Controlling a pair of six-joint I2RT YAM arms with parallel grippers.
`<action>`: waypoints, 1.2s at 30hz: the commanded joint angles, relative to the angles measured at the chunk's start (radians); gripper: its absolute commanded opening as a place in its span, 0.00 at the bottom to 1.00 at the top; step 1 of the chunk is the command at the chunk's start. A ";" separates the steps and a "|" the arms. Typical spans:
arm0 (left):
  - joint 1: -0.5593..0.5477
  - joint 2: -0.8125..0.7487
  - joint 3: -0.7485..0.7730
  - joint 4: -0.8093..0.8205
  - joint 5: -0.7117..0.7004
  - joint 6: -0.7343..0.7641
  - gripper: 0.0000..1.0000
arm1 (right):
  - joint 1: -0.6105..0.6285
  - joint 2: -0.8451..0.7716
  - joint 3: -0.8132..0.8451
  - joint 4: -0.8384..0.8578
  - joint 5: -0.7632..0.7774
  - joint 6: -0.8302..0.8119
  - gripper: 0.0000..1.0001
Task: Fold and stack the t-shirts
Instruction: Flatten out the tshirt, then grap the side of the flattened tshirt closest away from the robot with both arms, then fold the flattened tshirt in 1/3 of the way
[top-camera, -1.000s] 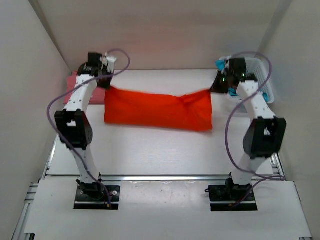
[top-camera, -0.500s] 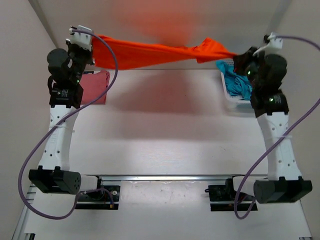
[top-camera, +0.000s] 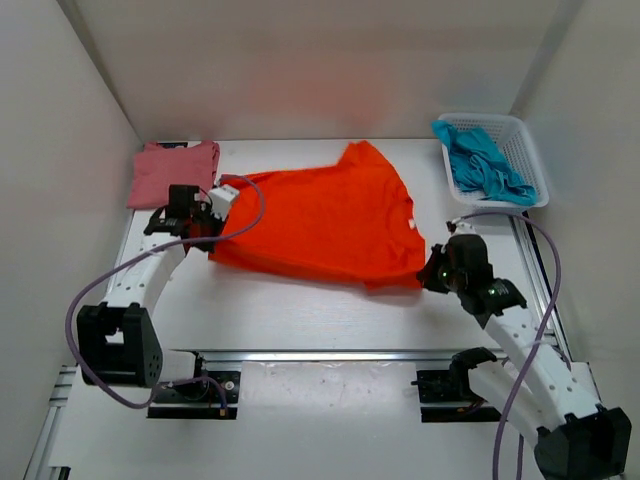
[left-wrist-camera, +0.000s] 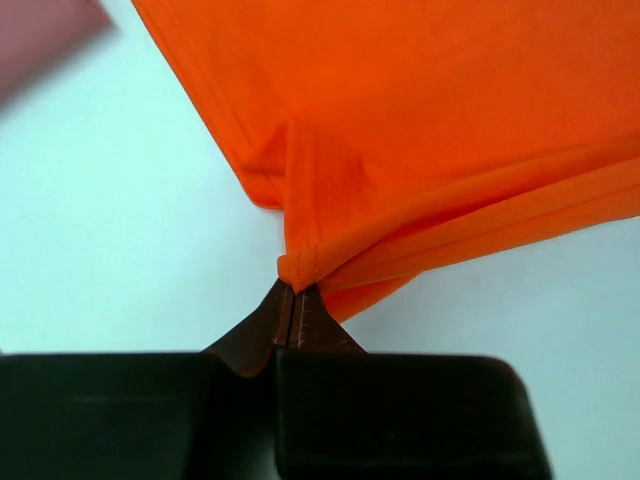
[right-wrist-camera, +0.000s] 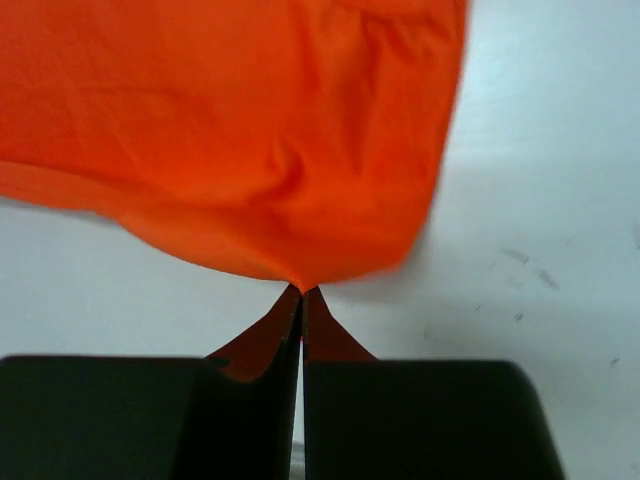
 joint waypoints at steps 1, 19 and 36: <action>-0.017 -0.115 -0.071 -0.151 -0.007 0.050 0.00 | 0.052 -0.066 -0.054 -0.092 -0.019 0.071 0.00; -0.040 -0.109 -0.100 -0.069 -0.131 -0.068 0.00 | -0.134 0.127 -0.036 0.075 -0.199 -0.065 0.00; -0.037 0.244 0.136 0.074 -0.139 -0.181 0.00 | -0.252 0.507 0.158 0.262 -0.320 -0.205 0.00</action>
